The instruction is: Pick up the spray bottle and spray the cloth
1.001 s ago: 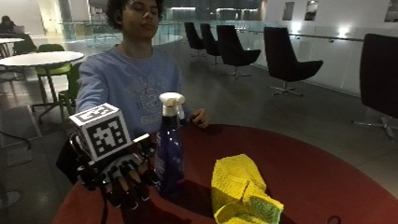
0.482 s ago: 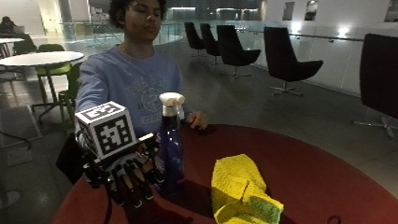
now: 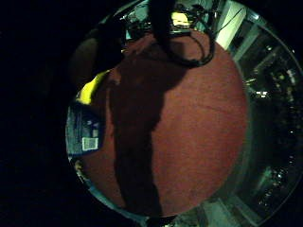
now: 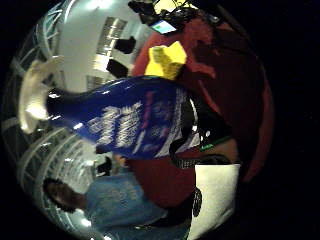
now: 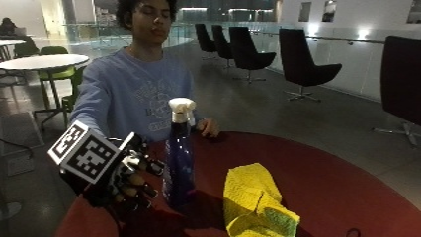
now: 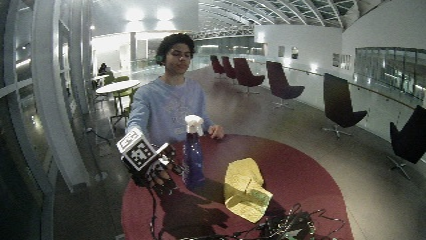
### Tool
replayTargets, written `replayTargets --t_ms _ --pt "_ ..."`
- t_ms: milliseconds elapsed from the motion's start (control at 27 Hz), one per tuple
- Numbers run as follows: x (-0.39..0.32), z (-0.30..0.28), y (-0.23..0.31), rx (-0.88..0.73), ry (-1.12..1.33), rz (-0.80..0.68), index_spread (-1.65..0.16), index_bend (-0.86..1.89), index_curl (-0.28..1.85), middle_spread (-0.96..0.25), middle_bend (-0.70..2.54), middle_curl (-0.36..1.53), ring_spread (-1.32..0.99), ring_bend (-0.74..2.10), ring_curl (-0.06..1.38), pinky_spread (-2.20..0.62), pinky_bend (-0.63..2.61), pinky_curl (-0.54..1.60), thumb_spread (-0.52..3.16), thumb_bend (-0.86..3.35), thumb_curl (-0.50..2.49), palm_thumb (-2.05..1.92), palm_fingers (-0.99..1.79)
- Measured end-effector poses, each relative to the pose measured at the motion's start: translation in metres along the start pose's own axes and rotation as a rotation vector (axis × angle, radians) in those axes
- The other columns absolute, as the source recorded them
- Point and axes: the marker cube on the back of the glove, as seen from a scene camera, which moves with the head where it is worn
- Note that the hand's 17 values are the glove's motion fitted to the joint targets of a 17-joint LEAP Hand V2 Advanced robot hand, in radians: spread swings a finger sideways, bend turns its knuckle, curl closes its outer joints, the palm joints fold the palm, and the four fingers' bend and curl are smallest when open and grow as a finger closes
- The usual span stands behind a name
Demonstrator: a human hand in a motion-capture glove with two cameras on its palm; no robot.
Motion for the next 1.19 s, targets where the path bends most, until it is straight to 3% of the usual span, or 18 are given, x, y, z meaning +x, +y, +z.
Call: replayTargets --t_ms 185,371,741,1186 --pt "-0.017 0.014 0.018 0.017 -0.425 -0.103 -0.41 0.12 0.18 -0.04 0.23 0.32 0.0 0.47 0.28 0.17 0.5 0.32 1.13 0.19 0.38 0.66 0.43" --pt "-0.036 0.028 0.027 0.031 -0.662 -0.164 -0.41 0.12 0.19 -0.04 0.24 0.33 0.01 0.45 0.28 0.19 0.47 0.32 1.14 0.11 0.36 0.61 0.42" --pt "-0.05 0.052 0.028 0.02 -0.584 -0.212 -0.42 0.05 0.17 -0.01 0.25 0.35 0.03 0.45 0.29 0.22 0.46 0.33 1.05 -0.02 0.33 0.53 0.28" --pt "-0.061 0.076 0.004 0.14 -0.463 -0.183 -0.42 0.06 0.12 0.02 0.34 0.38 0.06 0.45 0.29 0.25 0.54 0.35 0.91 0.0 0.34 0.58 0.2"
